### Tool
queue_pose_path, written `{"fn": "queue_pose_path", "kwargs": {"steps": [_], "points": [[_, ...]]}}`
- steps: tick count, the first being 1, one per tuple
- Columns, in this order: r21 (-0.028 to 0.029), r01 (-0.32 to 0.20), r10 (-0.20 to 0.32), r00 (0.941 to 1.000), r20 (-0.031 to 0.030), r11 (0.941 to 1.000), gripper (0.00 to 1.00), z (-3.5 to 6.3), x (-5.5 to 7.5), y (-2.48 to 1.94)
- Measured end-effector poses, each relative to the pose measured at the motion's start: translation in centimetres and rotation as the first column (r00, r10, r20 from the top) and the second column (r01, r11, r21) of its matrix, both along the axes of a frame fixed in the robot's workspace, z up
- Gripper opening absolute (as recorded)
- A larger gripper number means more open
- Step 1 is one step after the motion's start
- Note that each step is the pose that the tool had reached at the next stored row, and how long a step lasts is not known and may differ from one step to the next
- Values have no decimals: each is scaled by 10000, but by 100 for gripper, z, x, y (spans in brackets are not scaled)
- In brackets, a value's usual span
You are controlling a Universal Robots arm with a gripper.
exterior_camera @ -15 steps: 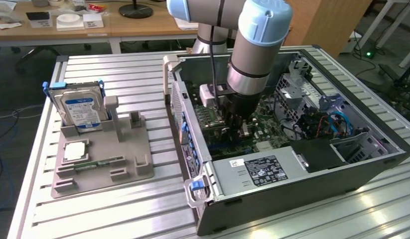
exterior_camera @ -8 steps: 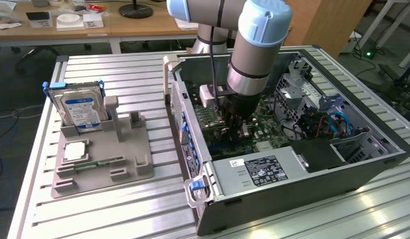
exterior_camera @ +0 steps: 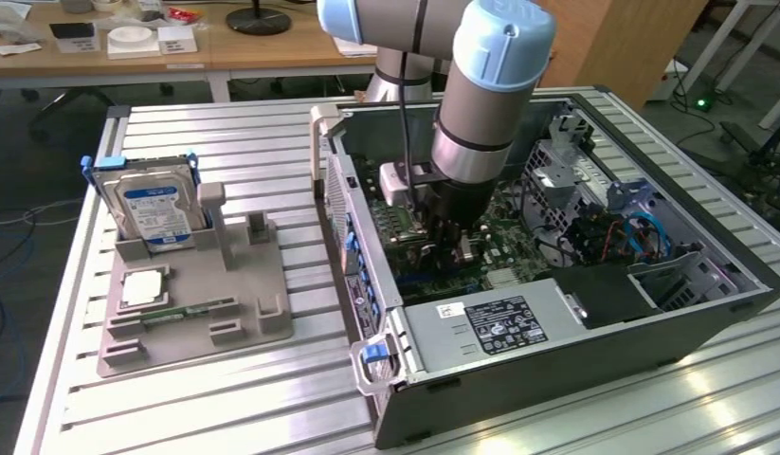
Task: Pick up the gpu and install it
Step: 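Insert the gpu into the slot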
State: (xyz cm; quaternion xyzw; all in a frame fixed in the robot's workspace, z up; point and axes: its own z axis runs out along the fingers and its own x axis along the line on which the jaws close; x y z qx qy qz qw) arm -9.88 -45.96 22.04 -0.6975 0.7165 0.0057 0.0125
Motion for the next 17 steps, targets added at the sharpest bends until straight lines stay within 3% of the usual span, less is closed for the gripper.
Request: {"fn": "queue_pose_path", "kwargs": {"steps": [17], "points": [[2,-3,3,10000,-2,10000,28,-31,-6,0]]}}
